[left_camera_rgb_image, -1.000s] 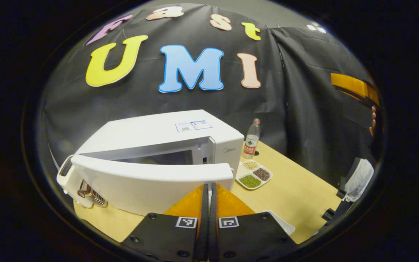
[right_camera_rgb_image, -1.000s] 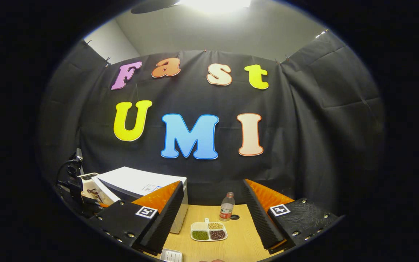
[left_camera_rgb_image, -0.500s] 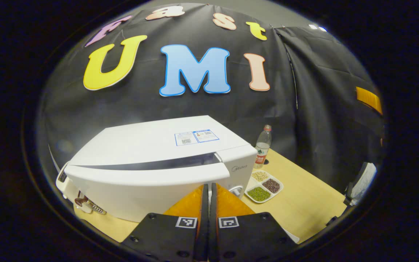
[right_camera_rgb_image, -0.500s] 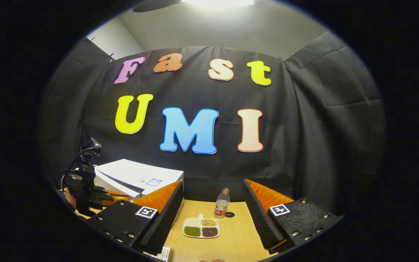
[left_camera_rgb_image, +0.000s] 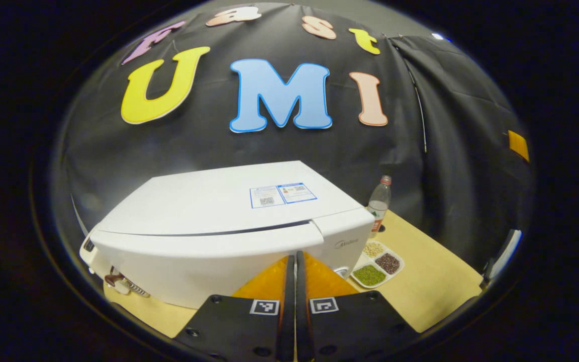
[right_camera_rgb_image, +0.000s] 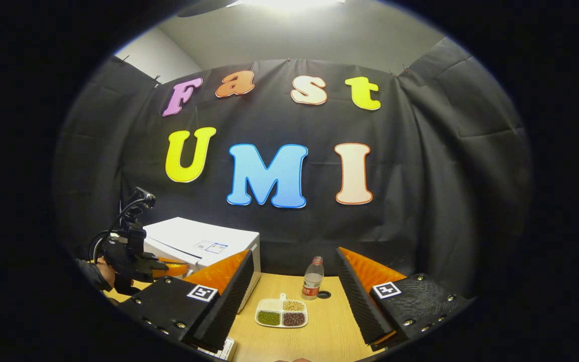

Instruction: Open the microwave oven with the left hand, put the food in, and close the microwave oven.

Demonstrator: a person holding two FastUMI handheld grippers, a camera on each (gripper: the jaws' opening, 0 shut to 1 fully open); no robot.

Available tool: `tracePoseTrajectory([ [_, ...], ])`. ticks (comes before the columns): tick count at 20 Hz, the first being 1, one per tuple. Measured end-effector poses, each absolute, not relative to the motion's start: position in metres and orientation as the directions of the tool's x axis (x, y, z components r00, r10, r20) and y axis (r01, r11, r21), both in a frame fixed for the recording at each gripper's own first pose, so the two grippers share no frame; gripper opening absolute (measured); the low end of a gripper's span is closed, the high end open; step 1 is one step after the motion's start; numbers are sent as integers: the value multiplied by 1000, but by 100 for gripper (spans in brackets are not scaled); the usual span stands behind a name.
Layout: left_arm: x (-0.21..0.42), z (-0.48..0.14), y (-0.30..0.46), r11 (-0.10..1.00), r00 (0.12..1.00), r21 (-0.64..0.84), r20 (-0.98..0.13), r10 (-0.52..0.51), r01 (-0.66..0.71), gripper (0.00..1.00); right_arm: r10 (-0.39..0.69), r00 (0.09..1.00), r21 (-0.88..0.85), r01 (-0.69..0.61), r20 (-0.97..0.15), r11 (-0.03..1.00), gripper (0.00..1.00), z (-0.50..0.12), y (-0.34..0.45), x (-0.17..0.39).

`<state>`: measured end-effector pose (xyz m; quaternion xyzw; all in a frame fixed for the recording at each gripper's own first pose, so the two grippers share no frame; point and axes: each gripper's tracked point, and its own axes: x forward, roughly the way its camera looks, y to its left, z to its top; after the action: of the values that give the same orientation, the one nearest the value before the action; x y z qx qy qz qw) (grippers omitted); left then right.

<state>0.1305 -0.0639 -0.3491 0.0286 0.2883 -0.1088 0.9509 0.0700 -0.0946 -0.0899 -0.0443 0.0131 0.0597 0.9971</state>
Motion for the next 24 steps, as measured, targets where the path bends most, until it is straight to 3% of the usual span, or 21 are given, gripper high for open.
tracePoseTrajectory([
  [6,139,-337,-60,974,821,-1,-539,-190,225,7,79,996,-62,-81,-38,995,96,-89,-89,52],
  [11,114,-234,-36,977,900,24,-394,-187,213,8,35,999,-57,-37,-27,998,96,-72,-70,35],
  [14,78,-143,4,988,958,57,-260,-124,144,7,48,999,-45,-48,2,998,96,-47,-43,26],
  [15,66,-109,18,991,972,64,-214,-99,115,14,61,998,-36,-60,9,998,96,-38,-30,24],
  [16,55,-89,29,994,982,68,-171,-78,90,40,68,998,-33,-68,8,997,100,-31,-19,21],
  [18,22,-51,44,996,991,67,-121,-52,60,94,57,998,-32,-57,9,998,96,-20,-6,15],
  [24,-42,-10,75,998,995,34,-92,-45,48,97,70,996,-18,-70,48,997,96,0,39,-14],
])
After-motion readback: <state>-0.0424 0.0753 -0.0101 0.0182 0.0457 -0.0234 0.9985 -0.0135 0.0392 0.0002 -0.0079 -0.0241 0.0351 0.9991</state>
